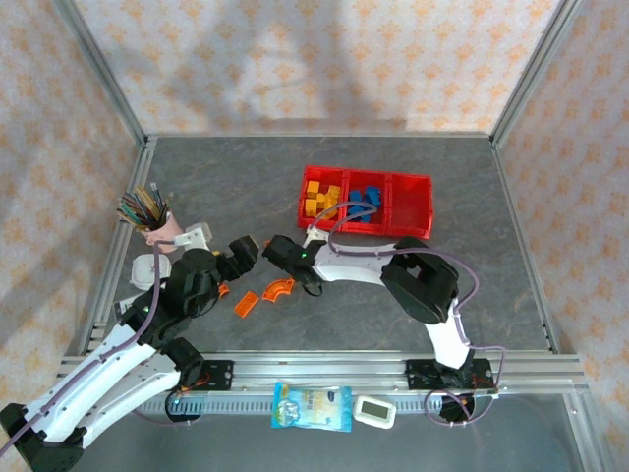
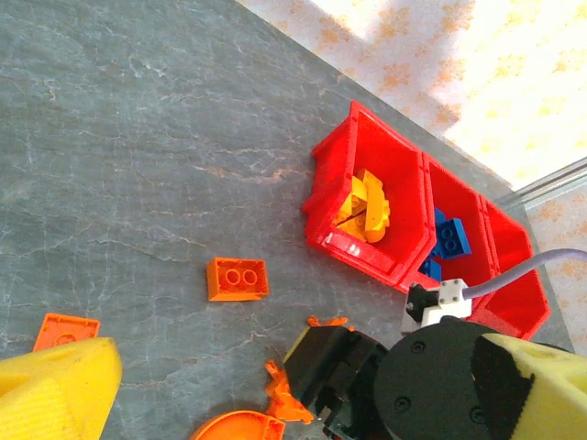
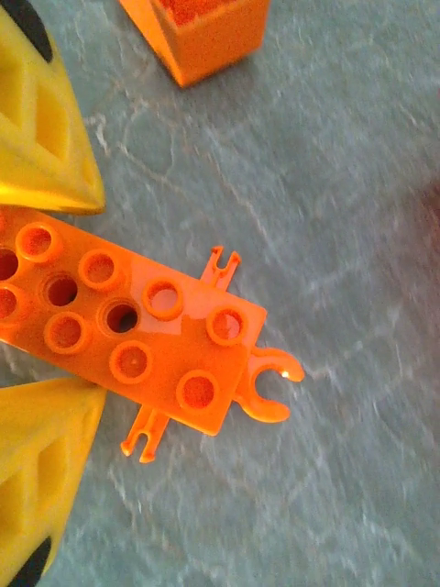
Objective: Sort the legos into containers by color
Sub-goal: Move the lego to the center of the table, then pick up the lego from the center of the table.
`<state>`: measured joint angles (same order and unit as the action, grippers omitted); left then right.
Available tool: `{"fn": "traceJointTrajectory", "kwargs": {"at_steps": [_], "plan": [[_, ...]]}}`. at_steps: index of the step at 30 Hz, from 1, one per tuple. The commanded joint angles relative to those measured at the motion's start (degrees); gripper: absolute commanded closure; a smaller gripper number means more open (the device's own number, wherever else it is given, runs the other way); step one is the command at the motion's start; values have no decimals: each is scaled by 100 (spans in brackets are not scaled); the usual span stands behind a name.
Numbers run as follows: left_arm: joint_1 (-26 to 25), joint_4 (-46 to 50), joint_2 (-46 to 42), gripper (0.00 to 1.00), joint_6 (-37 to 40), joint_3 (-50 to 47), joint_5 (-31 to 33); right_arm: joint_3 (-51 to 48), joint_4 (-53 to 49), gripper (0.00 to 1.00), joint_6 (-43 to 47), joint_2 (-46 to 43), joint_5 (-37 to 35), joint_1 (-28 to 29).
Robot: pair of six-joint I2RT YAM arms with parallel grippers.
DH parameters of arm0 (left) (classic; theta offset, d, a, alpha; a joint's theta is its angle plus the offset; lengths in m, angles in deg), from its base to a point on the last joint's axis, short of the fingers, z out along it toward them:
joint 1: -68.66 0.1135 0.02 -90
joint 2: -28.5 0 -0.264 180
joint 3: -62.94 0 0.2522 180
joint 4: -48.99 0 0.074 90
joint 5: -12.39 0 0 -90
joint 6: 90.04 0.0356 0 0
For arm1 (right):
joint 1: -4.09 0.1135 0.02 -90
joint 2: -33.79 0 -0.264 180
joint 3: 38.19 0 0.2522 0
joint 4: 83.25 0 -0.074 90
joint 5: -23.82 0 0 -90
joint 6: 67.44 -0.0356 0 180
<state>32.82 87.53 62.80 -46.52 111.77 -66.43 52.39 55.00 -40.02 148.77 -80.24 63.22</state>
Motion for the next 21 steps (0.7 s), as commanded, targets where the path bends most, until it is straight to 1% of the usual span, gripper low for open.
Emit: {"fn": "traceJointTrajectory", "kwargs": {"at_steps": [1, 8, 11, 13, 17, 21], "plan": [[50, -123, 49, 1, 7, -62, -41, -377, -396, 54, 30, -354, -323, -120], [50, -216, 84, 1, -2, -71, -113, -879, -178, 55, 175, -657, 36, -200], [50, -269, 128, 1, -2, -89, -131, -870, -132, 49, 150, -602, 45, -209], [50, -291, 177, 1, 5, -77, -158, -836, -46, 48, 150, -536, 75, -209], [49, -299, 234, 1, 24, -53, -225, -756, -42, 57, 174, -457, 66, -228], [50, -315, 302, 1, 93, -22, -333, -894, 64, 66, 247, -661, 59, -257]]}}
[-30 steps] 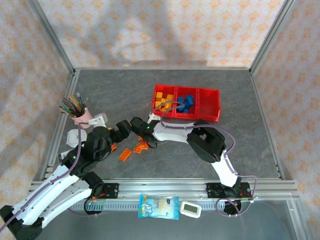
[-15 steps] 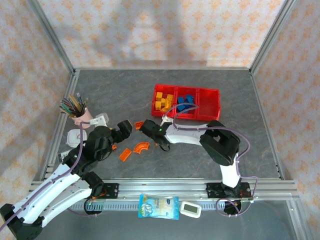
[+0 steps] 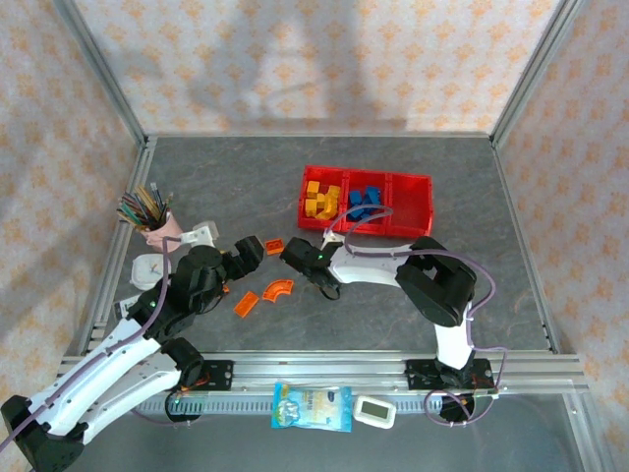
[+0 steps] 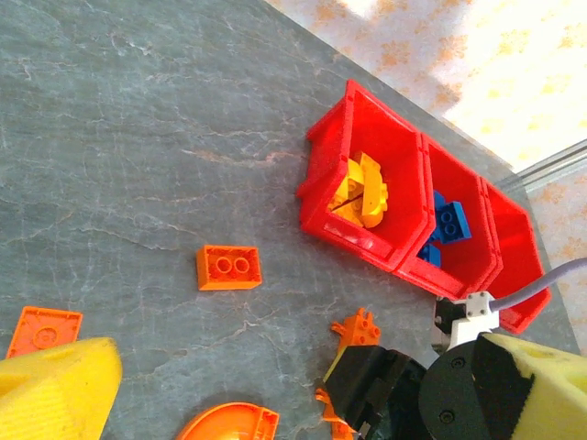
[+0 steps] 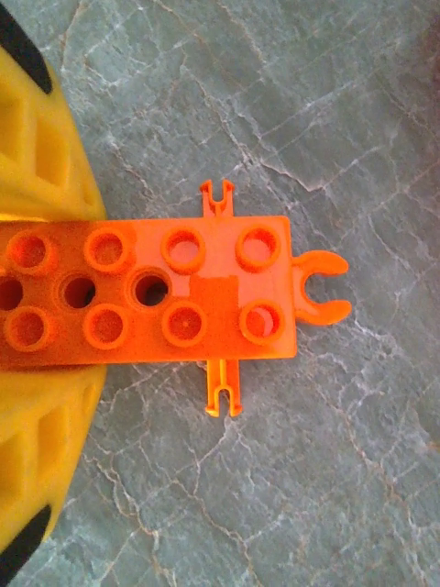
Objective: Sort the legos into containers by color
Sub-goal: Pick up the lego from the center of the table, then place the lego in the container.
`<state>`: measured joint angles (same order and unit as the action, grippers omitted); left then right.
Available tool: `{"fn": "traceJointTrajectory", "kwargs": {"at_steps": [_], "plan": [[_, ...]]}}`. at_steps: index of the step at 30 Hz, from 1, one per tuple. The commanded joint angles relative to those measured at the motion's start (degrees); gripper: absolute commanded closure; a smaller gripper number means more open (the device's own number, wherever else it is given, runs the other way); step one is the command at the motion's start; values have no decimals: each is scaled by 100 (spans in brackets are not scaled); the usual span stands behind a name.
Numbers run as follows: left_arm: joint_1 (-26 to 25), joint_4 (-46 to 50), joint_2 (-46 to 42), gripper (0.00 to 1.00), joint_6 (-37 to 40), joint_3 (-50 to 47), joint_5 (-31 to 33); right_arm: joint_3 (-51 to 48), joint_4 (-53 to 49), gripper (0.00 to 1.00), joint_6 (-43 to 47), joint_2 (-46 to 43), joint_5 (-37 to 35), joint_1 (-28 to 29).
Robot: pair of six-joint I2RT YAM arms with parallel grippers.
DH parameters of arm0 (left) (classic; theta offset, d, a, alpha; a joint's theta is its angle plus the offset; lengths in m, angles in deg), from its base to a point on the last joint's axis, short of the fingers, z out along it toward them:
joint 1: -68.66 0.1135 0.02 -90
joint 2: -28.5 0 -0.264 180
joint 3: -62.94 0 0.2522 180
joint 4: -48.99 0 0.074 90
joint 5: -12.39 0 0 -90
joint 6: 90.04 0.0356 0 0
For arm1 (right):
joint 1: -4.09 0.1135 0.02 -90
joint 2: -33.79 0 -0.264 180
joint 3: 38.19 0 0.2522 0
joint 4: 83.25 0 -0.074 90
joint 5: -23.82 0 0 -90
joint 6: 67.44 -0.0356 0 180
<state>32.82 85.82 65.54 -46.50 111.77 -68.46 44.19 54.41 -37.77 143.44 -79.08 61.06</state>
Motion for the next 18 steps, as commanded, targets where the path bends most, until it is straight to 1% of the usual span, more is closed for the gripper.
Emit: {"fn": "traceJointTrajectory", "kwargs": {"at_steps": [1, 3, 5, 8, 11, 15, 17, 18], "plan": [[50, -166, 53, 1, 100, -13, -156, -111, 124, 68, 43, -200, -75, -41], [50, -234, 90, 1, 119, -9, -251, -159, 82, 70, 83, -352, -146, -50], [50, -300, 142, 1, 137, 8, -350, -211, -10, 71, 124, -558, -247, -67], [49, -443, 235, 1, 238, 26, -557, -412, -151, 71, 174, -1088, -490, -105], [50, -601, 357, 1, 307, 69, -782, -651, -277, 71, 333, -1716, -697, -283], [41, -973, 606, 1, 357, 83, -1099, -893, -319, 71, 885, -2420, -792, -884], [24, -1141, 814, 1, 369, 112, -1204, -986, -157, 71, 1396, -2687, -634, -1273], [0, -1223, 946, 1, 391, 138, -1265, -980, -108, 71, 1703, -2764, -435, -1500]]}}
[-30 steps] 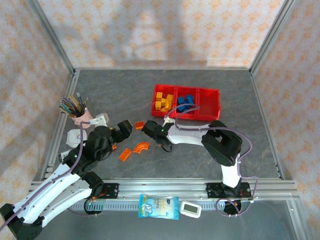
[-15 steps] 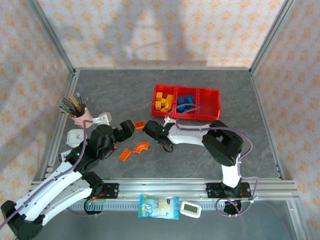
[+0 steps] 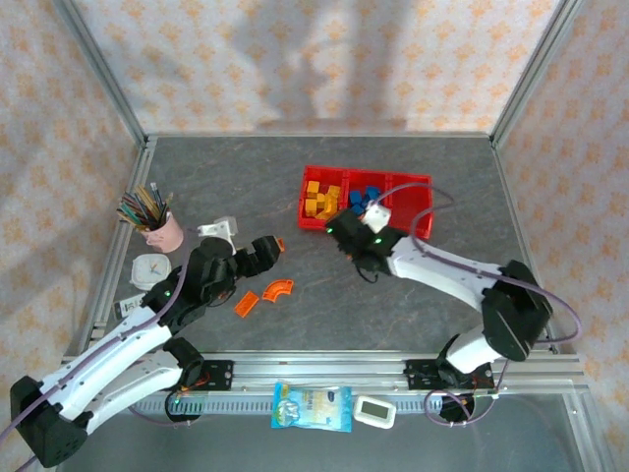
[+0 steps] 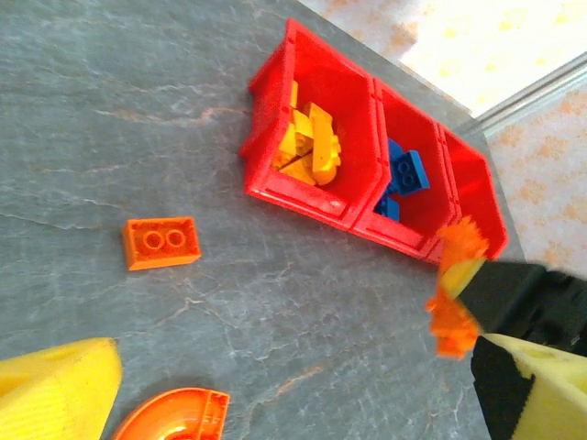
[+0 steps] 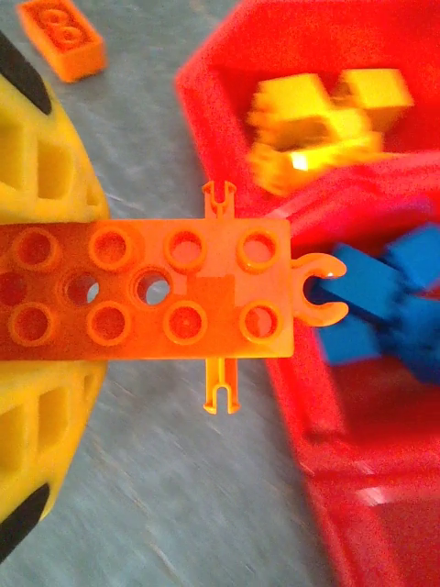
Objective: Sort the legos into containers by color
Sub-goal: Place the lego in the container.
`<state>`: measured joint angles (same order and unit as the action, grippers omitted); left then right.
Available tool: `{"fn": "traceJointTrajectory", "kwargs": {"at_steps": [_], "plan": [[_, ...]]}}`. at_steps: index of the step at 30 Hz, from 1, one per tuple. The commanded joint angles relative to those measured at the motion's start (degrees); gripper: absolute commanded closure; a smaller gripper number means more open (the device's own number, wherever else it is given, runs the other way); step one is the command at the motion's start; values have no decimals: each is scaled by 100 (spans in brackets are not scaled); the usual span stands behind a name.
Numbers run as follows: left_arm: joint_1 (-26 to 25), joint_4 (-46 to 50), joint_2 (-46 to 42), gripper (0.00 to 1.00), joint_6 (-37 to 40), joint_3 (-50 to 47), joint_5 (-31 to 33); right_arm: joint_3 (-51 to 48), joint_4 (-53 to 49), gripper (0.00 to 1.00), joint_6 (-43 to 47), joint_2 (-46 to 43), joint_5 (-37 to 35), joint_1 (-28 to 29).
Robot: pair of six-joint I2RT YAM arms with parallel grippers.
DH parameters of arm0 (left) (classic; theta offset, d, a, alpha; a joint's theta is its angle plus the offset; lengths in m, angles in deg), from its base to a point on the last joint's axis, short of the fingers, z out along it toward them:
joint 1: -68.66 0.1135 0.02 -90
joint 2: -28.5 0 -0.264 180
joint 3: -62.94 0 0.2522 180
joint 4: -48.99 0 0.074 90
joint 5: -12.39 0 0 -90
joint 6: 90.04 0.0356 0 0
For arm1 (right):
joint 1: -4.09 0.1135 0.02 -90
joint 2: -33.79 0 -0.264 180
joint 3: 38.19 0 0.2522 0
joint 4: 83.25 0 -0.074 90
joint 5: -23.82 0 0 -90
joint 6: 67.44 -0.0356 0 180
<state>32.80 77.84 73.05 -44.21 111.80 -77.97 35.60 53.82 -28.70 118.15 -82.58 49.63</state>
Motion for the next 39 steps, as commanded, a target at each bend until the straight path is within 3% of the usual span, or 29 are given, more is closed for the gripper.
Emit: {"fn": "traceJointTrajectory", "kwargs": {"at_steps": [1, 7, 13, 18, 26, 29, 33, 39], "plan": [[-30, -469, 342, 1, 180, 177, -365, -83, -59, 71, 1082, -244, 122, -632], [-505, -977, 1181, 1, 302, 439, -323, 288, 91, 71, 2320, 51, 664, -1955], [-829, -1473, 1911, 1, 299, 762, -392, 988, 243, 71, 3306, 829, 917, -2717], [-864, -1604, 2273, 1, 324, 962, -414, 1408, 334, 71, 3613, 1394, 1402, -3200], [-866, -1690, 2466, 1, 352, 1057, -277, 1692, 635, 67, 3766, 2078, 1425, -3397], [-869, -1627, 2488, 1, 381, 1112, -245, 1868, 564, 60, 3802, 2265, 1356, -3395], [-869, -1597, 2470, 1, 408, 1119, -162, 1916, 554, 50, 3792, 2183, 1384, -3405], [-857, -1509, 2376, 1, 461, 1149, 12, 1860, 469, 48, 3714, 1720, 1495, -3339]]}}
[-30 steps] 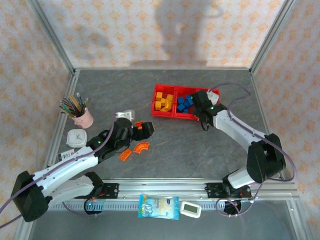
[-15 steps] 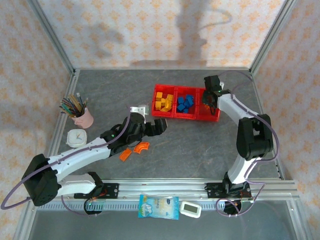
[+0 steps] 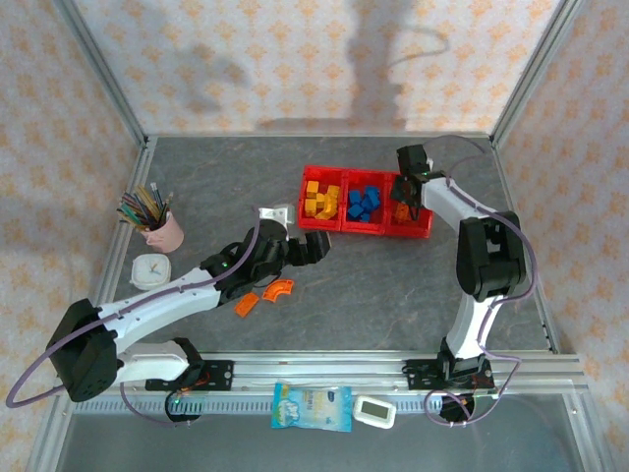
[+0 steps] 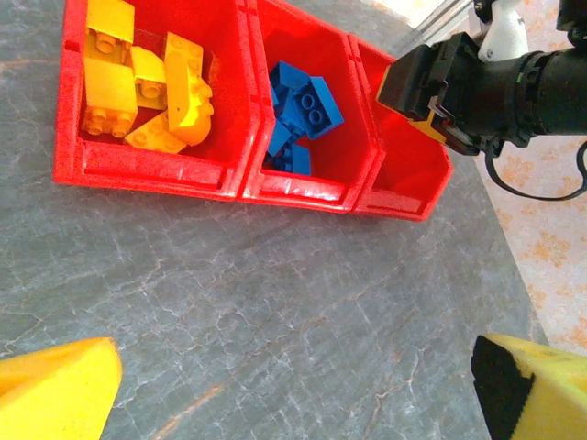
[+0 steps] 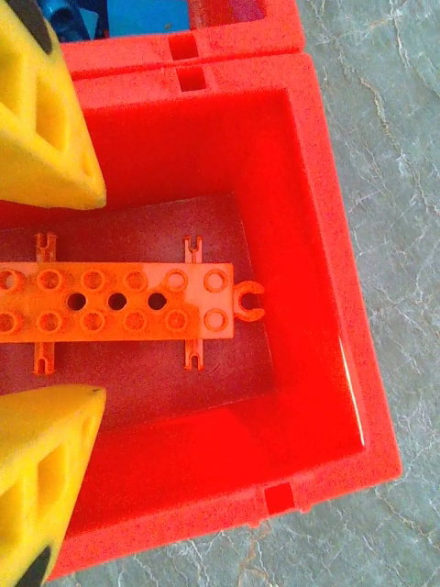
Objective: Sort the legos into containers by color
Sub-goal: Place the lego in the container, then pick up the lego from the center of the table.
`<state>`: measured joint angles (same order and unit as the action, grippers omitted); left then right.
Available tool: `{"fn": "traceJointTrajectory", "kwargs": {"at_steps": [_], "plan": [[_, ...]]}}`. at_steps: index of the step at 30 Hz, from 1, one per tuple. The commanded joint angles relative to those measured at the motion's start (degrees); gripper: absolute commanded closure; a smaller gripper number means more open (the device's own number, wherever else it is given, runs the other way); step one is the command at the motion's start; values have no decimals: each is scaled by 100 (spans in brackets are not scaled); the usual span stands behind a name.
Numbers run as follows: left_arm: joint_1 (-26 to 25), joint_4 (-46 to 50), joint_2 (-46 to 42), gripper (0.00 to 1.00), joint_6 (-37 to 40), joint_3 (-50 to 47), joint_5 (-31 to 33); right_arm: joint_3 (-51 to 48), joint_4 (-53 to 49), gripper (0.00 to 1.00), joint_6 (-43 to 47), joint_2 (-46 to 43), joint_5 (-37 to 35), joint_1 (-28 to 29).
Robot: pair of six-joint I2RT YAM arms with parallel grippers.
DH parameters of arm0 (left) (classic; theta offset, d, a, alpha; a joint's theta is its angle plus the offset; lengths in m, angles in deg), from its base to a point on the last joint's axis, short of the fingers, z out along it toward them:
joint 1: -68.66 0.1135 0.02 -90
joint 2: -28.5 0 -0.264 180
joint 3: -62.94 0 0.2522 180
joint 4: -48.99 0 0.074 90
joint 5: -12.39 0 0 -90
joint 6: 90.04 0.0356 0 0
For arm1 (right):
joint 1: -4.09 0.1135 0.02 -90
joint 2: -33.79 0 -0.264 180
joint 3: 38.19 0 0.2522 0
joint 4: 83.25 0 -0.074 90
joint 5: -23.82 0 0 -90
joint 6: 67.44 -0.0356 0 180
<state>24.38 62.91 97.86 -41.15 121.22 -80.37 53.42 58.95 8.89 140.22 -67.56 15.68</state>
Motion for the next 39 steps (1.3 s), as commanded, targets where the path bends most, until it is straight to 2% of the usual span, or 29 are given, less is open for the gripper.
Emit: {"fn": "traceJointTrajectory", "kwargs": {"at_steps": [1, 9, 11, 21, 25, 29, 39], "plan": [[-12, 13, -143, 1, 160, 198, 287, 20, -32, 48, -61, -597, 6, 103], [22, 313, -828, 1, 62, -200, 813, -553, -156, 45, -346, -1424, -192, 857], [56, 396, -1048, 1, -47, -393, 928, -804, -32, 44, -419, -1614, -34, 1074], [346, 1213, -2147, 1, -506, -1081, 1307, -1249, 509, 38, -676, -1816, -21, 2656], [445, 1561, -2578, 1, -711, -1262, 1475, -1159, 852, 34, -710, -1453, 135, 3199], [490, 1868, -2956, 1, -832, -1358, 1607, -638, 826, 31, -664, -738, 62, 3639], [516, 2455, -3527, 1, -1065, -1364, 1899, 539, 784, 23, -707, 721, 60, 4291]]}}
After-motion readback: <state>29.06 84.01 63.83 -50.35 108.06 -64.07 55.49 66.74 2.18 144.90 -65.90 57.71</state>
